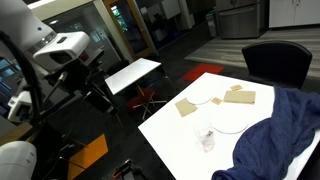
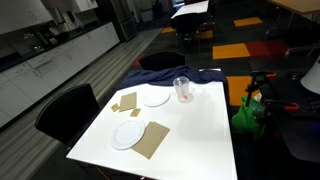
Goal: Take the pen out of the cup and put it on the table
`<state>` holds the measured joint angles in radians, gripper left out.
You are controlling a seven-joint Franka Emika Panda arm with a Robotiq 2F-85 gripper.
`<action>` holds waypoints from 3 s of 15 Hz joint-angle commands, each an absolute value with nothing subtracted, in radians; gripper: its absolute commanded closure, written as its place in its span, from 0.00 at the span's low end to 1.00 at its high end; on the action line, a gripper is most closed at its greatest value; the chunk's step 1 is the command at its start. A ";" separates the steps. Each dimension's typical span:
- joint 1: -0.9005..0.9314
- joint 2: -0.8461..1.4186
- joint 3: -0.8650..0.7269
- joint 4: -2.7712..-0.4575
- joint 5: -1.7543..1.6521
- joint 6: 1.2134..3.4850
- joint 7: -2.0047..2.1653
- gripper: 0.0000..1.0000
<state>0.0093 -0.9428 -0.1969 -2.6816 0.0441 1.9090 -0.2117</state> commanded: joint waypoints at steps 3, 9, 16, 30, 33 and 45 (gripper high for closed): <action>-0.024 -0.922 -0.100 -2.723 0.066 2.037 -0.058 0.00; -0.054 -0.830 0.049 -2.784 0.075 2.287 0.244 0.00; -0.139 -0.597 0.207 -2.770 0.050 2.546 0.565 0.00; -0.281 -0.146 0.286 -2.642 -0.323 2.715 1.036 0.00; -0.258 -0.062 0.240 -2.604 -0.427 2.744 1.097 0.00; -0.296 0.229 0.197 -2.403 -0.850 2.797 1.376 0.00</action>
<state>-0.3061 0.1621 0.2225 -2.4637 -0.7853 2.7821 1.3158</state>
